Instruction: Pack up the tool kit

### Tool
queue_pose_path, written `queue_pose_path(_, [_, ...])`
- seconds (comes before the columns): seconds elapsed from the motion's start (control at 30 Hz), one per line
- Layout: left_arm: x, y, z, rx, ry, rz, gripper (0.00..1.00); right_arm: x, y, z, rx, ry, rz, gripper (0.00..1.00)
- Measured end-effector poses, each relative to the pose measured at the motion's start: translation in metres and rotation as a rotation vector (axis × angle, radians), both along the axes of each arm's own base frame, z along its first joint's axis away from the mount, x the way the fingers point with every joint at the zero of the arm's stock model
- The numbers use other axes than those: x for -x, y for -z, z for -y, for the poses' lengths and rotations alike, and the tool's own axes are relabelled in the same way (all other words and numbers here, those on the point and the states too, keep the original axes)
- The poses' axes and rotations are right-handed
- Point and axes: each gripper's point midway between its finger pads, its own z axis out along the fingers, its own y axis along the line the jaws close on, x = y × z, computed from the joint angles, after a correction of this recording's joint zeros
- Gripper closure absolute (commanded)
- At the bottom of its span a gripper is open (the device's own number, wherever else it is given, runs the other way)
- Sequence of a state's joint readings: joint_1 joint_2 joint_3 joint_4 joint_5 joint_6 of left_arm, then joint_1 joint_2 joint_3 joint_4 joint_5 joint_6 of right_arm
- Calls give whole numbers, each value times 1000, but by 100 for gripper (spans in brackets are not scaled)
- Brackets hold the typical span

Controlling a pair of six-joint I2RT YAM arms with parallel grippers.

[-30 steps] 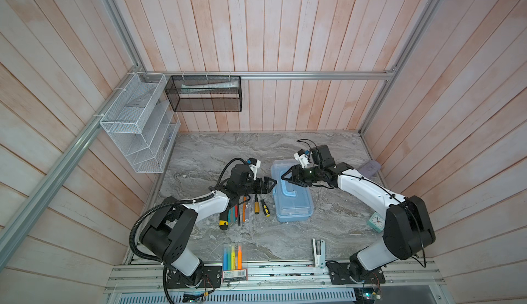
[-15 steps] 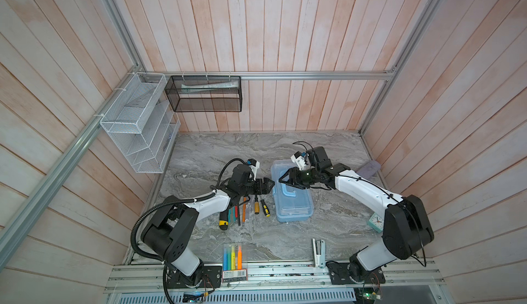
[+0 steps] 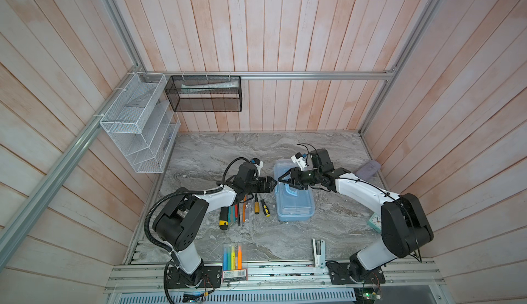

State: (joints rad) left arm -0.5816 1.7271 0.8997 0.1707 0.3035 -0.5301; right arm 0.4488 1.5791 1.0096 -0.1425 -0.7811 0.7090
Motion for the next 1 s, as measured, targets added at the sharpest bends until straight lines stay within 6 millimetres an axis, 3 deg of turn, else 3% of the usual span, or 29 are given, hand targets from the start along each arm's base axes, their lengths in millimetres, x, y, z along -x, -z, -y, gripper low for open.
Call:
queue_pose_path(0.27, [0,0,0,-15,-3,4,11,-2,6,4,-8,-2,1,68])
queue_pose_path(0.4, [1,-2,0,-18,5,6,8,-3,9,8,-10,-2,12,84])
queue_pose_path(0.43, [1,-2,0,-18,7,6,1,-3,10,9,-10,3,7,86])
queue_pose_path(0.6, [4,-10,-1,-26,1,9,0,-4,10,11,-12,15,5,100])
queue_pose_path(0.7, [5,-21,-3,-36,-7,41,0,-3,10,11,-19,18,11,100])
queue_pose_path(1.0, [-4,-83,-17,-31,-70,228,0,-4,6,10,-50,21,19,100])
